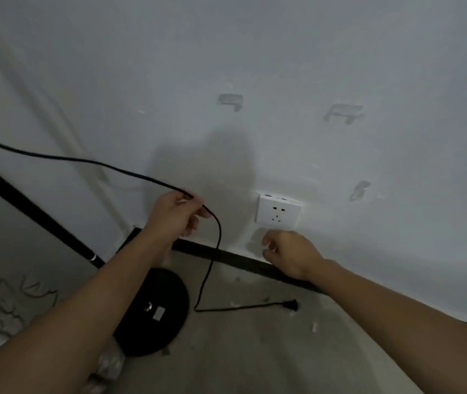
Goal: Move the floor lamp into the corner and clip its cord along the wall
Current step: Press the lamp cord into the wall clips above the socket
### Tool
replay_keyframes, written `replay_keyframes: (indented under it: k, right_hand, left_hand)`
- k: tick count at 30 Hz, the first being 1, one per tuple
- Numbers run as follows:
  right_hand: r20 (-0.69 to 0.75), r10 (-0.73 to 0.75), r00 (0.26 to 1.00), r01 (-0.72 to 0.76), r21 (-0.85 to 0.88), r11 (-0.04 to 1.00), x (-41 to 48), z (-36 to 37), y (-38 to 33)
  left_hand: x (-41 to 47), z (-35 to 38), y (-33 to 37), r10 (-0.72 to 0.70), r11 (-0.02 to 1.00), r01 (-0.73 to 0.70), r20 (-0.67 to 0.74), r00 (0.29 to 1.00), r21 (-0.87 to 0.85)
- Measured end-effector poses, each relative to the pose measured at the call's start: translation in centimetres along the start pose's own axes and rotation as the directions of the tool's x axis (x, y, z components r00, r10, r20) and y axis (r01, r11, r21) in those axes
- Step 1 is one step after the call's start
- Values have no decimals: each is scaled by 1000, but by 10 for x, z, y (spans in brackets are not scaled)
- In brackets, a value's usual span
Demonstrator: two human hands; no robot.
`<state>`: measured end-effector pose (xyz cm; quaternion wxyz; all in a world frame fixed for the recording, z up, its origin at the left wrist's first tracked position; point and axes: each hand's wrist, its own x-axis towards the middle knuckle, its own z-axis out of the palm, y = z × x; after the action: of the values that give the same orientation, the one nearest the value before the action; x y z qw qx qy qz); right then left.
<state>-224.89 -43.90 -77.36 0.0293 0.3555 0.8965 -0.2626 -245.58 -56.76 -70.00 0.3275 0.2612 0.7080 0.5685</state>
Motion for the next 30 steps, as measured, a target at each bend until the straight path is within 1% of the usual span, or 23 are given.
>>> replay_keyframes:
  k: [3,5,7,9,11,13,14,16,18,20,22,23,24,26,28,30]
  right_hand:
    - [-73,-49,996,51,27,998,19,4,-6]
    - [-114,-64,991,74,86,994,26,0,-11]
    - [-168,-59,984,94,205,974,28,-8,-20]
    - [-186,-15,982,87,384,919,27,-15,-30]
    - [-135,50,990,40,591,805,23,-18,-43]
    - [-37,90,995,-29,766,643,20,-19,-58]
    - [13,91,996,-62,822,567,19,-19,-65]
    - [101,57,993,-116,885,450,20,-21,-76]
    - [152,-7,988,-139,920,366,20,-27,-83]
    - [151,-49,987,-133,955,265,20,-34,-88]
    - [100,-53,994,-89,979,181,18,-44,-92]
    - [46,-36,998,-38,982,184,18,-48,-93]
    - [-30,-8,1000,32,973,227,18,-53,-93]
    - [-217,49,975,184,910,373,16,-64,-93]
    - [-396,86,914,304,810,501,13,-79,-95]
    - [-562,55,825,408,661,630,11,-98,-102]
  left_hand:
    - [10,-5,3,97,995,-98,-13,995,-10]
    - [12,-7,5,149,989,-150,-26,988,-10]
    - [10,-7,5,172,985,-173,-34,984,-21]
    - [5,-6,6,180,983,-181,-29,983,-43]
    - [1,-6,10,185,980,-186,-19,983,-74]
    - [-1,-8,17,203,973,-204,-26,979,-108]
    - [-1,-10,21,215,968,-218,-35,976,-127]
    - [-1,-14,29,244,955,-249,-55,968,-162]
    - [-1,-19,35,268,943,-279,-79,960,-184]
    - [0,-25,39,276,935,-293,-107,955,-199]
    - [2,-30,39,276,932,-297,-122,953,-208]
    - [3,-32,38,276,931,-297,-125,953,-213]
    - [4,-33,38,275,930,-297,-126,953,-216]
    - [8,-35,36,279,930,-301,-127,952,-212]
    - [13,-32,38,289,925,-311,-130,949,-218]
    - [17,-26,42,294,915,-321,-142,945,-245]
